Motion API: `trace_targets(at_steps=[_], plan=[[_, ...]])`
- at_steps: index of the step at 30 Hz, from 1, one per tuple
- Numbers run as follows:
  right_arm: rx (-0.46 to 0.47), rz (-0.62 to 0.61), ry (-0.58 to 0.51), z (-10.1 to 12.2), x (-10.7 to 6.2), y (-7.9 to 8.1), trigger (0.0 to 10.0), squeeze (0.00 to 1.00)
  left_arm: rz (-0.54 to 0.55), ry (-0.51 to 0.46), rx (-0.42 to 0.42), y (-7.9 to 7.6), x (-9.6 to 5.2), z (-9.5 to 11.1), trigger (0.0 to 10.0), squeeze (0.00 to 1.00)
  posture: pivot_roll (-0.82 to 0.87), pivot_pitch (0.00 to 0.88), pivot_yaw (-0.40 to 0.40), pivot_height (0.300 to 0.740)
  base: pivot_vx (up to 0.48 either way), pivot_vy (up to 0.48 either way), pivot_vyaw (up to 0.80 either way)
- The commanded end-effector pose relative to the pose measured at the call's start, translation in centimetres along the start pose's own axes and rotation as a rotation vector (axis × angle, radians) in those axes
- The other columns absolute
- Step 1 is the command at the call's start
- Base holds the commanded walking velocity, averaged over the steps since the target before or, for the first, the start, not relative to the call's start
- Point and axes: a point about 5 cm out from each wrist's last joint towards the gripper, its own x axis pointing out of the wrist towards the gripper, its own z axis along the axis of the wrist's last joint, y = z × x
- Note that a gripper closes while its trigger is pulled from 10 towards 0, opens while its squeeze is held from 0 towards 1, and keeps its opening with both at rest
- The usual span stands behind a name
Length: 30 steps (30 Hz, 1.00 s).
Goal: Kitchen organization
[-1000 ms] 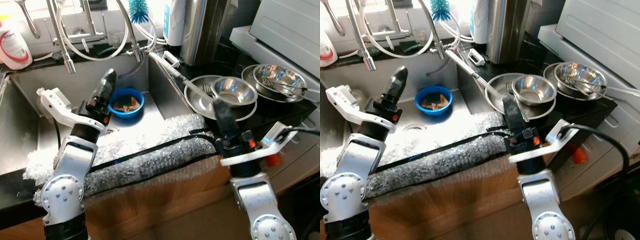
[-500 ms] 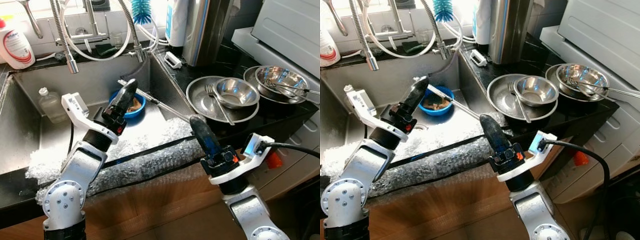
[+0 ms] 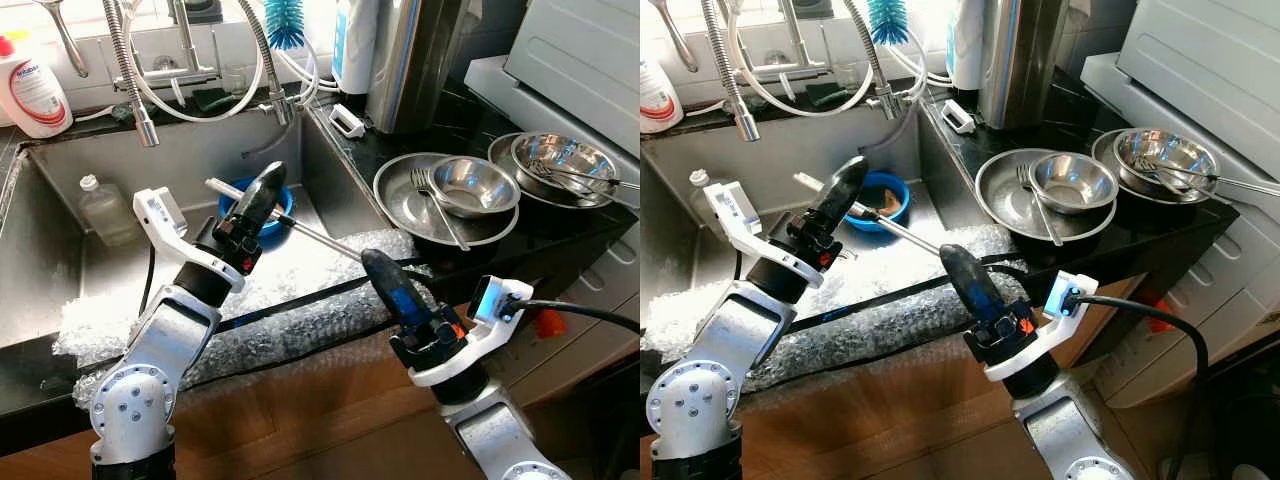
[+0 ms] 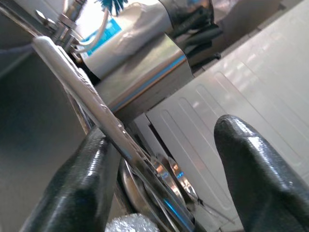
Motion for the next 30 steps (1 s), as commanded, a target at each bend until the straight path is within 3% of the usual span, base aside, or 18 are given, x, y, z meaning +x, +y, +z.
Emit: trace_targets(at_steps=[1,30], plan=[[-0.021,0.04,0.004,0.19,0.07,0.89,10.0,0.0,0.012,-0.012,-0.01,0.12,-0.1,0.14,0.0,0.0,0.0,0.105,-0.014,0.74,0.0,0.0,0.0],[-0.048,0.016,-0.012,0.44,0.1,0.52,10.0,0.0,0.033,-0.042,-0.138,0.15,-0.22,0.15,0.0,0.0,0.0,0.124,-0.013,0.74,0.0,0.0,0.0]])
